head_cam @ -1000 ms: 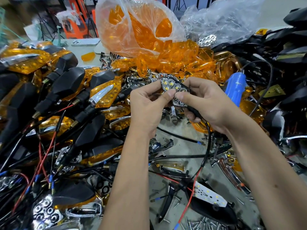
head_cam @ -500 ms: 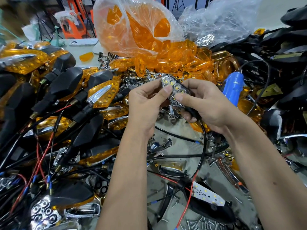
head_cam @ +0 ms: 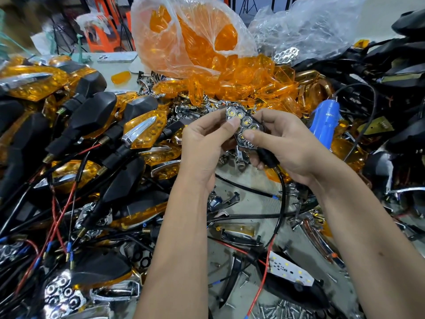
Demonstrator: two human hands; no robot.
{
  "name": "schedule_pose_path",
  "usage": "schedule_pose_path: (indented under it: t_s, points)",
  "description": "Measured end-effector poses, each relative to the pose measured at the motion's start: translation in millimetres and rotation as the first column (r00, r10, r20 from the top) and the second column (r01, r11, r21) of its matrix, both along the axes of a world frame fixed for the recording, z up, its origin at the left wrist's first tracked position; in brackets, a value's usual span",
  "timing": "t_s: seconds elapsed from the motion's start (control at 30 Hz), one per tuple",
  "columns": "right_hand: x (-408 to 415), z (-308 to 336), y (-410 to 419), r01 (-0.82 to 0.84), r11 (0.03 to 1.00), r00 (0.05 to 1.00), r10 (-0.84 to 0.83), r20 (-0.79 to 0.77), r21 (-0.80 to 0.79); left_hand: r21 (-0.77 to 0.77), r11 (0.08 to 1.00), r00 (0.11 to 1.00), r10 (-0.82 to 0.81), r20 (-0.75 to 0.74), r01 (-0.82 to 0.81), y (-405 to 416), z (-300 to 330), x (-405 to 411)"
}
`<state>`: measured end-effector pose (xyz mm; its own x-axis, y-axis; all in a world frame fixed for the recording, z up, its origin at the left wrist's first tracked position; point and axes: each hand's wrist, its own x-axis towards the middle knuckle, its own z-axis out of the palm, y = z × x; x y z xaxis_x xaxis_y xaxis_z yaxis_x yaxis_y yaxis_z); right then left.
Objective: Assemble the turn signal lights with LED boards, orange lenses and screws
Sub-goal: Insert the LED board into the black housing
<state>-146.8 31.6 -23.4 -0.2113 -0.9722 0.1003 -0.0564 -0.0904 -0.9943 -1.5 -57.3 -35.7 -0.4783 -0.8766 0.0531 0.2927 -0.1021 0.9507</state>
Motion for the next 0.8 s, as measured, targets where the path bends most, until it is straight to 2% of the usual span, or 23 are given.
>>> schedule_pose_path:
  t_s: [0.3,0.47,0.63,0.8]
  points:
    - [1,-3,-2,-0.020,0.999,0.993,0.016,-0.115,-0.030,-0.098,0.989,0.994,0.107,-0.032,-0.110,1,2,-1]
    - [2,-3,-3,-0.023,0.999,0.996,0.021,-0.089,-0.025,-0.151,0.975,0.986,0.161,-0.031,-0.164,-2,-3,-3]
    - [4,0,-3,-0.018,1.000,1.000,0.017,0.024,0.003,-0.183,0.961,0.979,0.205,-0.023,-0.206,-3,-7,-5]
    - [4,0,-4,0.001,1.000,1.000,-0.001,-0.008,0.010,-0.250,0.941,0.972,0.233,-0.013,-0.229,-3,-7,-6]
